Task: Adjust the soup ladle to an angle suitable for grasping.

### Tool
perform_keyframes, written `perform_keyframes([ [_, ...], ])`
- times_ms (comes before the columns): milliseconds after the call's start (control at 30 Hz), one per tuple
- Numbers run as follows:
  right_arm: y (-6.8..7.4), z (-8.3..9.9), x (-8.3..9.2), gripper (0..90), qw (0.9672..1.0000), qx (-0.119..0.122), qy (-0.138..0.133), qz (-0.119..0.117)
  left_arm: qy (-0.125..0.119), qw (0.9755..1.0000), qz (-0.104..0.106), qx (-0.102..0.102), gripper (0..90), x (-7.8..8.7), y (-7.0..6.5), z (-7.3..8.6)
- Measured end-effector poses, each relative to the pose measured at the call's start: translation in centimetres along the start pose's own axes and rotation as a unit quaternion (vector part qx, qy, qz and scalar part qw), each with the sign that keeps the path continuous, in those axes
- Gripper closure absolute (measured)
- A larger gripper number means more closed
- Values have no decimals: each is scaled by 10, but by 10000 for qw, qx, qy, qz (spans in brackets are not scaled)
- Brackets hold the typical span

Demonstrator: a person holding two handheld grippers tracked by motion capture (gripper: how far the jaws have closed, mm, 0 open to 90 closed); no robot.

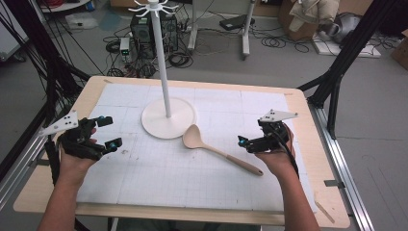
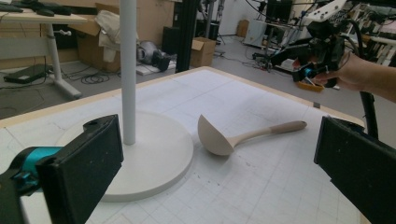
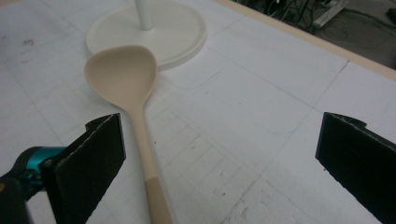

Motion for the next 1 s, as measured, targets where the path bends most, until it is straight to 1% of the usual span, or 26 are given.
perform_keyframes([
  [33, 1, 1, -2, 2, 10000, 25, 95, -18, 7, 10000, 8, 3, 17, 0, 0, 0],
  [67, 1, 1, -2, 2, 10000, 25, 95, -18, 17, 10000, 11, -9, 17, 0, 0, 1],
  [100, 3, 2, -7, 1, 9996, 103, 249, -61, 6, 10000, 12, 0, 17, 0, 0, 1],
  [233, 6, 5, -17, 1, 9985, 182, 498, -133, 1, 10000, 4, 8, 17, 1, 0, 2],
  [267, 6, 5, -17, 1, 9985, 182, 498, -133, -14, 10000, 5, 5, 17, 1, 0, 2],
  [300, 8, 7, -22, 1, 9976, 229, 628, -169, -21, 10000, 9, 3, 17, 1, 0, 2],
  [333, 8, 7, -22, 1, 9976, 229, 628, -169, -26, 10000, 6, -2, 17, 1, 0, 2],
  [367, 10, 11, -28, 1, 9961, 292, 798, -229, -25, 10000, 1, -8, 17, 1, 0, 2],
  [400, 11, 13, -31, 2, 9953, 337, 876, -224, -29, 10000, 3, 6, 17, 1, 1, 2],
  [433, 11, 13, -31, 2, 9953, 337, 876, -224, -30, 10000, 12, 5, 17, 1, 1, 2],
  [467, 13, 15, -36, 2, 9941, 375, 983, -269, -39, 10000, 18, 15, 17, 0, 1, 2],
  [733, 17, 20, -44, 2, 9920, 437, 1117, -401, 20, 10000, 7, -6, 17, 0, 2, 4],
  [800, 19, 21, -46, 2, 9912, 462, 1165, -417, -35, 10000, -3, 35, 17, 0, 2, 4],
  [933, 22, 23, -48, 2, 9900, 539, 1226, -440, -25, 10000, -6, 30, 17, -1, 2, 4],
  [1000, 22, 23, -49, 2, 9897, 534, 1254, -436, -15, 10000, -16, 25, 17, -1, 2, 4],
])
Point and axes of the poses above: each handheld gripper's, and its own axes: x roughly backward along the jaws, z roughly out of its underside, y roughly to its left, the point moved 6 cm from there along -x, roughly forward along the jaws, and after that the axes turned 4 degrees about -y, right-handed, at the moved point
